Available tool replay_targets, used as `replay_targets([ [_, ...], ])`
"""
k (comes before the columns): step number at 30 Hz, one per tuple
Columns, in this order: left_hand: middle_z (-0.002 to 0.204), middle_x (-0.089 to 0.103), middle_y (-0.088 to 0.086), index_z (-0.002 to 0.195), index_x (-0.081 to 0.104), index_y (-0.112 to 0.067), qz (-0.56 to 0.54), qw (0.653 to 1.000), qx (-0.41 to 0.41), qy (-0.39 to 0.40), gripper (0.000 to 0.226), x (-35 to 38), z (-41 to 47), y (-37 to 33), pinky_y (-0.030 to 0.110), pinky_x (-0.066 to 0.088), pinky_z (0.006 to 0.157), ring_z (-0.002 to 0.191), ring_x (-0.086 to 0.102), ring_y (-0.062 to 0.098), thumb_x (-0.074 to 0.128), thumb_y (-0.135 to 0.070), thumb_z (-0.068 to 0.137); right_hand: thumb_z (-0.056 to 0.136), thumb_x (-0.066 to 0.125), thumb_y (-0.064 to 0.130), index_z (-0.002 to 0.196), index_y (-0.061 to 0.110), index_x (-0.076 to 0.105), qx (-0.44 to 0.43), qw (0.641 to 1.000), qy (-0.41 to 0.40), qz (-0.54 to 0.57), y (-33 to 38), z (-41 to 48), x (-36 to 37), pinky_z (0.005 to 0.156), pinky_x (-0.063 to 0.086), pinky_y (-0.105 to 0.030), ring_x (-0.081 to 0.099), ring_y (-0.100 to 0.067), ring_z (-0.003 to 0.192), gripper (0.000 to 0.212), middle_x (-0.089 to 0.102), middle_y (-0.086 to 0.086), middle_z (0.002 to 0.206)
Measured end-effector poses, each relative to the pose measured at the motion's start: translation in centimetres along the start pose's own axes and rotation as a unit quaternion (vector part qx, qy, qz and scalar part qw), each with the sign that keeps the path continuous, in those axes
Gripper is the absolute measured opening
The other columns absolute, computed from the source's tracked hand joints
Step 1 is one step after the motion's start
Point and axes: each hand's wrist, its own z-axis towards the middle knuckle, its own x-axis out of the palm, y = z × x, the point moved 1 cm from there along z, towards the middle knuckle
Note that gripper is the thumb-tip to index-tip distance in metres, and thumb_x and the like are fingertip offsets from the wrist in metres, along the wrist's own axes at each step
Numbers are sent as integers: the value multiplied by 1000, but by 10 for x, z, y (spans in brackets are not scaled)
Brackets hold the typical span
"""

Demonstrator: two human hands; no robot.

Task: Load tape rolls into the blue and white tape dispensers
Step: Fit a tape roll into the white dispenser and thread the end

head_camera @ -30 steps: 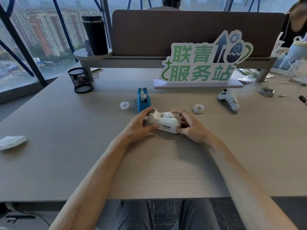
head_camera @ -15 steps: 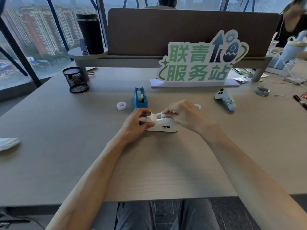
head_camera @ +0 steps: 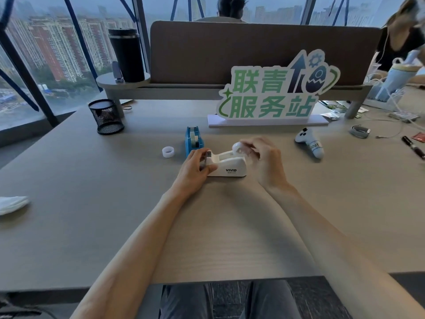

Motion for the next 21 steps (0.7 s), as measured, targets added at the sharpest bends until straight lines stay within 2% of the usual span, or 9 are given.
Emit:
replay_targets([
  [1, 129, 52, 2, 130, 48, -18, 14, 1000, 3, 2, 48, 2, 1, -2, 32, 44, 99, 115, 54, 17, 67, -27, 87, 89, 63, 12, 98, 11, 70, 20, 999, -26, 16, 0, -3, -1, 84, 48, -21, 59, -6, 86, 12, 64, 3, 94],
  [3, 129, 51, 5, 129, 48, -17, 50, 998, 33, -15, 45, 2, -1, -5, 26, 40, 92, 115, 52, 19, 65, -26, 88, 87, 66, 14, 101, 13, 70, 97, 991, -29, 91, -3, -13, 0, 85, 50, -22, 61, -1, 85, 14, 65, 9, 92],
  [6, 116, 58, 6, 116, 58, -13, 113, 974, 167, -106, 29, 0, -14, -12, 28, 45, 84, 104, 54, 21, 64, -20, 88, 83, 71, 21, 98, 21, 71, 223, 949, 31, 222, -11, -29, 10, 89, 56, -39, 68, -12, 92, 15, 72, 3, 94],
  [8, 104, 60, 0, 106, 61, -12, 78, 967, 217, -110, 21, 6, -24, -18, 21, 46, 77, 89, 55, 15, 65, -19, 87, 83, 72, 21, 95, 24, 71, 256, 931, 57, 255, -13, -35, 15, 90, 55, -42, 69, -17, 94, 13, 74, -4, 99],
  [11, 102, 59, -8, 106, 62, -14, 21, 981, 188, -47, 19, 16, -29, -26, 10, 43, 70, 74, 54, 4, 66, -18, 87, 84, 70, 17, 94, 24, 71, 266, 924, 73, 265, -11, -40, 17, 86, 54, -30, 66, -13, 90, 12, 73, -5, 97],
  [14, 107, 64, -5, 114, 62, -13, -21, 994, 111, 2, 27, 18, -25, -23, 3, 43, 75, 79, 60, 3, 64, -7, 87, 83, 71, 18, 97, 21, 73, 279, 912, 70, 292, -11, -42, 17, 91, 54, -35, 68, -14, 91, 14, 74, -5, 99],
  [16, 109, 67, -4, 116, 63, -18, -27, 994, 100, 44, 34, 18, -25, -22, 9, 47, 82, 91, 64, 8, 61, -3, 87, 83, 72, 20, 97, 23, 73, 283, 911, 67, 293, -12, -42, 18, 95, 53, -41, 69, -17, 95, 15, 75, -5, 99],
  [18, 107, 69, -5, 115, 65, -22, -42, 992, 98, 68, 34, 19, -26, -22, 11, 47, 84, 96, 64, 5, 65, -6, 85, 83, 72, 20, 91, 30, 73, 280, 915, 69, 282, -13, -42, 19, 95, 53, -44, 69, -17, 95, 13, 75, -3, 98],
  [21, 102, 69, -8, 112, 68, -20, -69, 991, 84, 76, 29, 18, -26, -23, 9, 47, 80, 89, 64, -4, 71, -16, 83, 83, 70, 26, 90, 37, 71, 268, 927, 80, 251, -16, -43, 22, 95, 53, -45, 69, -14, 96, 13, 74, 0, 99],
])
